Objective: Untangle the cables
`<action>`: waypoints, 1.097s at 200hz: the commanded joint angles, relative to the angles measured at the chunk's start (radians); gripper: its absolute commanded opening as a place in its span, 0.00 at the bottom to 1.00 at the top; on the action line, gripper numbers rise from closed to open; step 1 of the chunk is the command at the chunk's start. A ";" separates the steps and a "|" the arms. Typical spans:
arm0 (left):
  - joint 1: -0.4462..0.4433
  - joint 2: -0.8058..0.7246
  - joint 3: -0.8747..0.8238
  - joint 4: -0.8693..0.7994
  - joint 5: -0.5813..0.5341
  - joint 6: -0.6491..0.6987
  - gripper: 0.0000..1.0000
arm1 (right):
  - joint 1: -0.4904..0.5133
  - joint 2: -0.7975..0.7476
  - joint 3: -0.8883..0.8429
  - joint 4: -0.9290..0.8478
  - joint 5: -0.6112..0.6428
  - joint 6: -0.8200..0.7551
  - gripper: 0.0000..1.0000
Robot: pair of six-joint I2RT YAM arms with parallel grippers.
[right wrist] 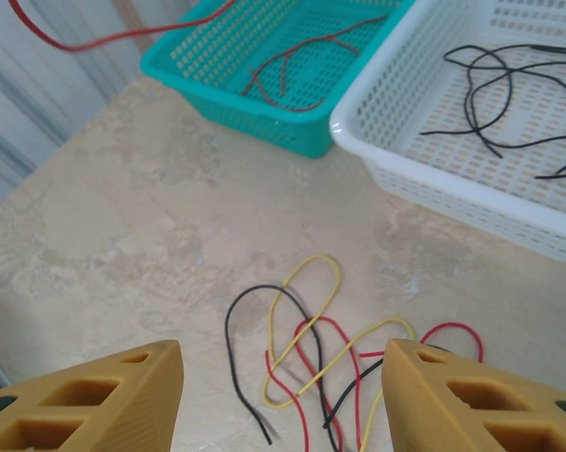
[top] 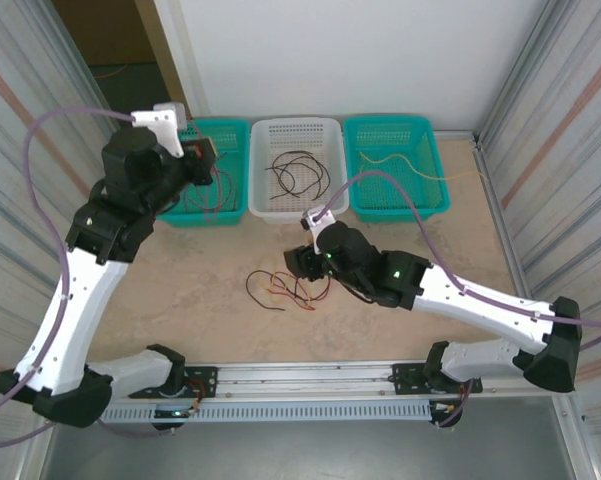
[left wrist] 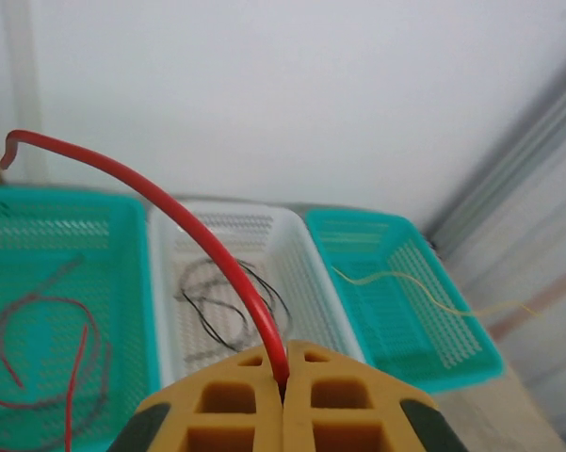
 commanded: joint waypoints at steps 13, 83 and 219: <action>0.121 0.122 0.066 0.053 -0.030 0.148 0.00 | -0.018 -0.053 -0.033 -0.028 0.018 0.036 0.57; 0.247 0.412 0.185 0.156 -0.056 0.173 0.04 | -0.032 -0.093 -0.076 -0.052 0.023 0.050 0.56; 0.058 0.358 0.003 0.067 -0.197 0.150 0.71 | -0.117 -0.078 -0.082 -0.118 0.023 0.091 0.59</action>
